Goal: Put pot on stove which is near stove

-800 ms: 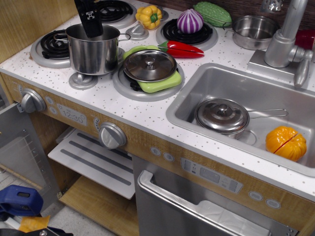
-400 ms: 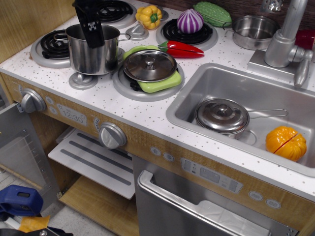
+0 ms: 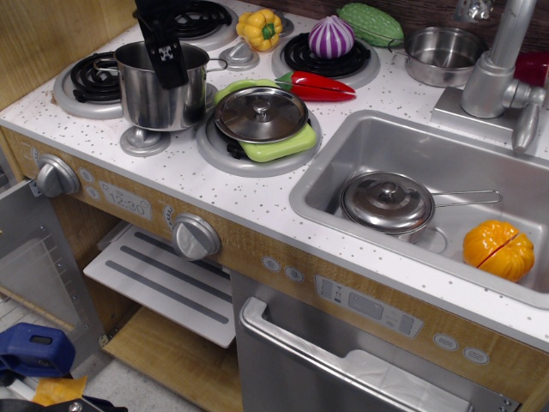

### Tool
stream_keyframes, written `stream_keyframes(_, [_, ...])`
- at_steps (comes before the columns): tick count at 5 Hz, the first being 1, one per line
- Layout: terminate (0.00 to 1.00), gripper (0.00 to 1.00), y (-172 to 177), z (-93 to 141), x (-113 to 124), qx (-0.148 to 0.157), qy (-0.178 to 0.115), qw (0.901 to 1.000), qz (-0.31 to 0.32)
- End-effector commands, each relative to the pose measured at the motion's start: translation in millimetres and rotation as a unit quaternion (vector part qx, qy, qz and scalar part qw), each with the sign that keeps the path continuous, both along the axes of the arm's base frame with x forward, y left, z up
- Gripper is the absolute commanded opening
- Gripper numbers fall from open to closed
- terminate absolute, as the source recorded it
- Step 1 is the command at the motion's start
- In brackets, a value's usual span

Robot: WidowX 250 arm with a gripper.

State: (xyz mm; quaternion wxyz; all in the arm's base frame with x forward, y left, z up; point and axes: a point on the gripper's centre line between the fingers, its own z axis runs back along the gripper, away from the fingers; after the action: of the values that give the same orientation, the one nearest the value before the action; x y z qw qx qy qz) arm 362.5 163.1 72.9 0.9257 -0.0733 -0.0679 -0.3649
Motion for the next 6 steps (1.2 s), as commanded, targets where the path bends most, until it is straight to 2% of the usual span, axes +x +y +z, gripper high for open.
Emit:
stream_keyframes(1, [0.00,1.00,17,15,2,0.002,-0.027,0.9995,0.013])
stream_keyframes(2, [0.00,0.00,14,10,1,0.005,-0.039,0.9989,0.025])
stream_keyframes(4, [0.00,0.00,11,9,3,0.005,-0.046,0.9985,0.029])
stream_keyframes(6, [0.00,0.00,11,22,9,0.032,-0.058,0.9978,0.001])
